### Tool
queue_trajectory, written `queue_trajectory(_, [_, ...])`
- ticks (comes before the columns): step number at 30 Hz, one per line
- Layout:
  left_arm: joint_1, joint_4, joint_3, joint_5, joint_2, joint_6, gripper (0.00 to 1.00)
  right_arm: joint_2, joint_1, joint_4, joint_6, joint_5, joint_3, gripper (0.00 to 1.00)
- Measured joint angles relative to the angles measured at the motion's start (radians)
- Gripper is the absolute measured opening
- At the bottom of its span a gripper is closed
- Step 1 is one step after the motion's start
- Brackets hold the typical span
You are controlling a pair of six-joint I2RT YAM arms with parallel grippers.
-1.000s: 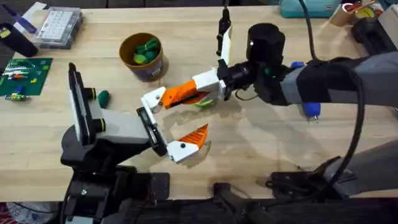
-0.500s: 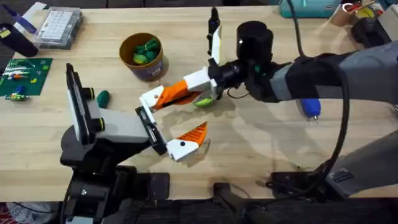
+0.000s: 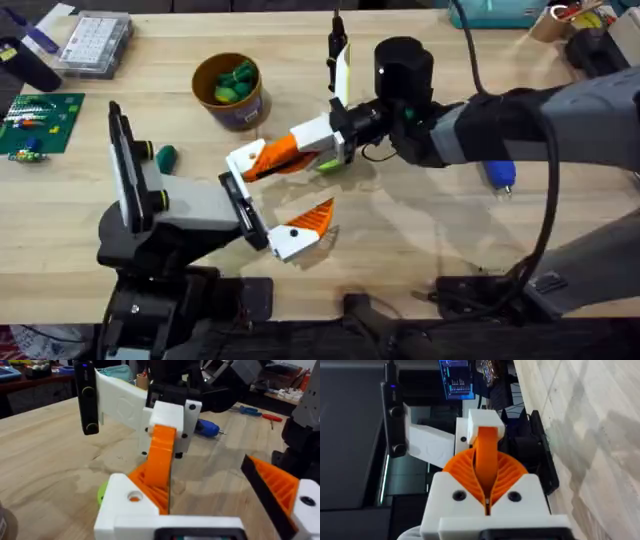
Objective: Pick up the gripper from the table and insert it into the empty holder that is missing its gripper. Then pick up a screw, insert it into the mounting hole, and use the screwdriver to tighten it. Finally, clean up the table by picking up the vegetable and placing it into the bucket.
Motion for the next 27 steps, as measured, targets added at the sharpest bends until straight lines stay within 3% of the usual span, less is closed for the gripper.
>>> queue_trajectory(27, [0.006, 0.004, 0.000, -0.045, 0.000, -0.016, 0.989, 0.052, 0.013, 0.004, 0.004, 0.060, 0.064, 0.017])
